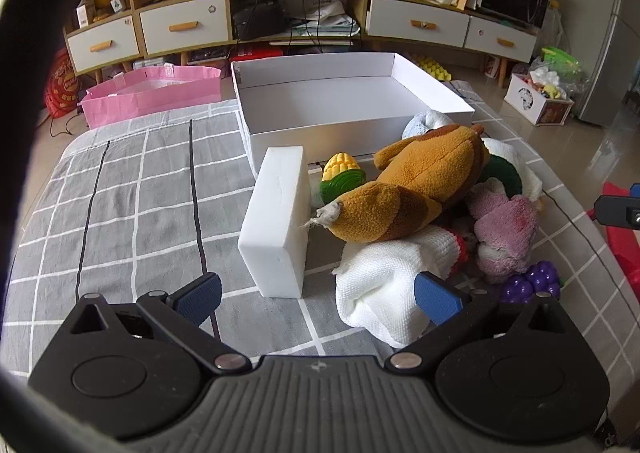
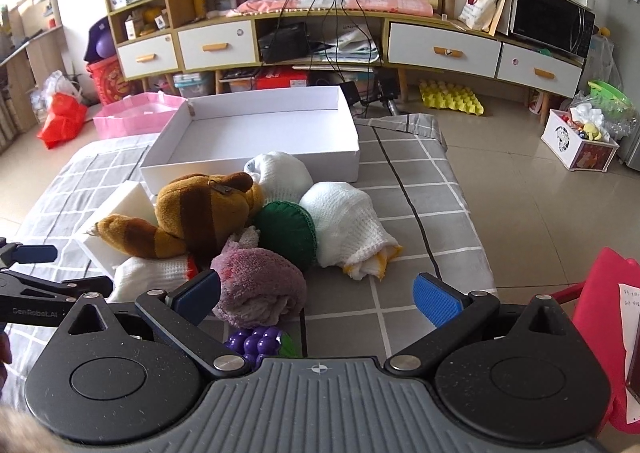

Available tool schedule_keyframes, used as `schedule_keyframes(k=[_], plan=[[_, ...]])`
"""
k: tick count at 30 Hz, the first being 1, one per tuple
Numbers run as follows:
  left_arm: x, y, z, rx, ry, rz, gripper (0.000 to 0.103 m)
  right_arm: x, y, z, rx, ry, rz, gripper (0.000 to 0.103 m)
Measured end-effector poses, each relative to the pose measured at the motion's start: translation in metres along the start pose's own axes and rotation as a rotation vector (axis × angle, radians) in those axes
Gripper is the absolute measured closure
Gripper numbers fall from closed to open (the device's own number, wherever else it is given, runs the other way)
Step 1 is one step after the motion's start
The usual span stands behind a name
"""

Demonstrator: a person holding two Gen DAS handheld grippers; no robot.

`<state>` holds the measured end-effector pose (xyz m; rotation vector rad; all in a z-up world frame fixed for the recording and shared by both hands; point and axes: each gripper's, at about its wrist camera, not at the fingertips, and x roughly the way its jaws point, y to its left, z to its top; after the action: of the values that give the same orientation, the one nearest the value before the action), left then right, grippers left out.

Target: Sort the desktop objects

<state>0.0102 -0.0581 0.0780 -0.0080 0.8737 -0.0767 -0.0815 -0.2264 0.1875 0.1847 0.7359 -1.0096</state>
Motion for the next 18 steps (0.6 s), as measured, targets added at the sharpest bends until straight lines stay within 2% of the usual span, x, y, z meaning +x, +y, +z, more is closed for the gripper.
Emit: schedule_keyframes(k=[2, 6, 11, 14, 18], plan=[[-0.004, -0.002, 0.002, 0.001, -0.014, -0.006, 0.0, -0.002, -0.001, 0.0, 0.01, -0.01, 0.001, 0.0], [-0.003, -0.013, 0.003, 0.059, -0.038, 0.038, 0.001, -0.002, -0.001, -0.002, 0.011, -0.011, -0.014, 0.0], [0.002, -0.02, 0.003, 0.083, -0.043, 0.076, 0.001, 0.0, 0.003, -0.005, -0.011, -0.001, -0.055, 0.0], [0.004, -0.021, 0.001, 0.078, -0.045, 0.096, 0.001, 0.002, 0.005, -0.006, -0.023, 0.002, -0.077, 0.0], [0.007, -0.022, -0.002, 0.06, -0.034, 0.086, 0.001, 0.003, 0.005, -0.007, -0.03, 0.005, -0.088, 0.0]])
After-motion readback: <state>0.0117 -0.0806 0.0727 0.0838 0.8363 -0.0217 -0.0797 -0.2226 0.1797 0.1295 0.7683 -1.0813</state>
